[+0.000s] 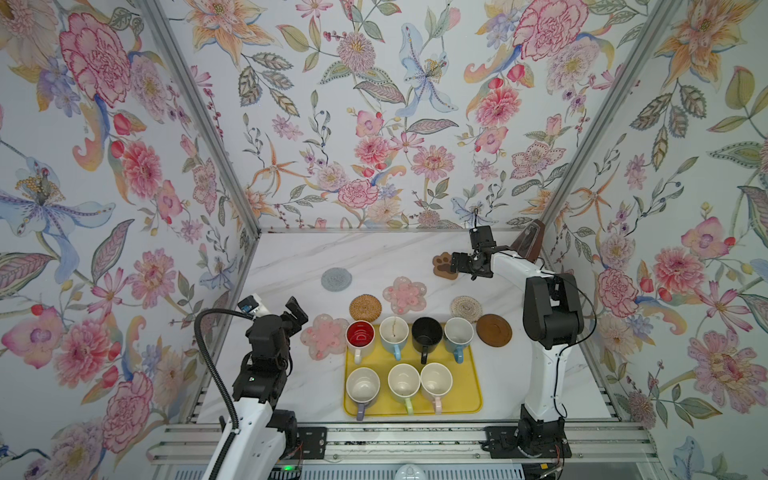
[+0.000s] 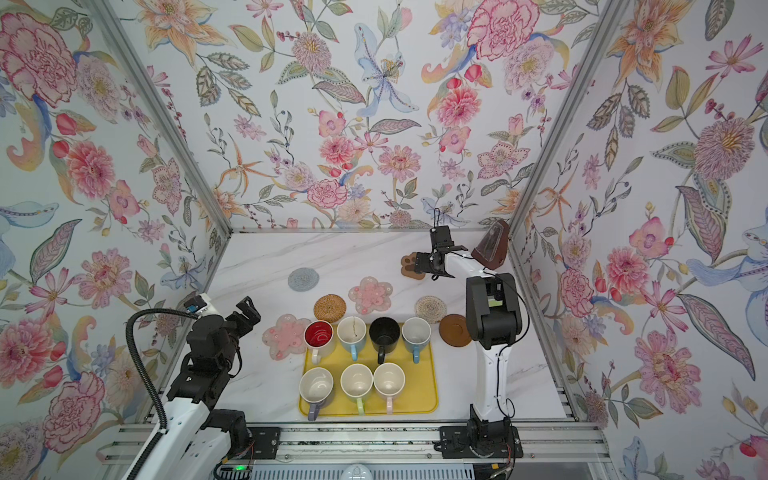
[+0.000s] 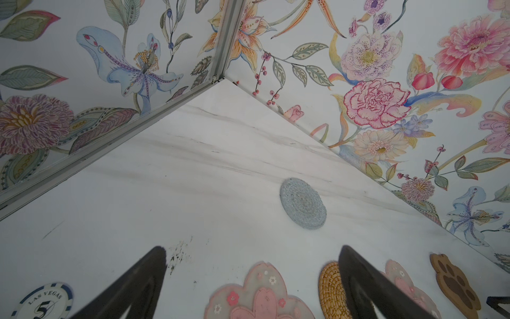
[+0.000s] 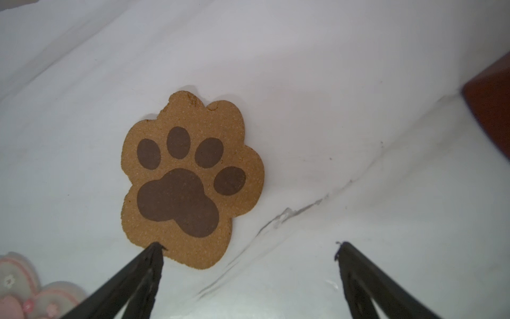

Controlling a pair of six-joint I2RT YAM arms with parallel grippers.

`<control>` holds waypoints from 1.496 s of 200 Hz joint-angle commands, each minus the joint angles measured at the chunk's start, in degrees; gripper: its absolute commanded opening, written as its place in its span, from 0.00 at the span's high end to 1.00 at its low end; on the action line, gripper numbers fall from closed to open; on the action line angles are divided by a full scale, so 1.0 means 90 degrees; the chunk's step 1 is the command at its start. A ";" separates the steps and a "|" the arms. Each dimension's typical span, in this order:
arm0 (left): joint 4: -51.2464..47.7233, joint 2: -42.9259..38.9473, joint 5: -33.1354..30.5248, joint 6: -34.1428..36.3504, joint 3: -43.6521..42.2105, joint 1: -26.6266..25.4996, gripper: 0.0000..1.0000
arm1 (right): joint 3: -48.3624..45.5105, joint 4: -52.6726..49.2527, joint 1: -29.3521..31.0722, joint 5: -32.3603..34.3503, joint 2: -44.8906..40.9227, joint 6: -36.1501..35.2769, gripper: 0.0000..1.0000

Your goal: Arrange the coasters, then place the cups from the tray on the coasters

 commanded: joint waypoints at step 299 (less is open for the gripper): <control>-0.0492 0.0100 0.0050 -0.0139 0.0344 0.0040 0.01 | 0.2223 -0.0823 0.0567 0.0131 0.1806 -0.0496 0.01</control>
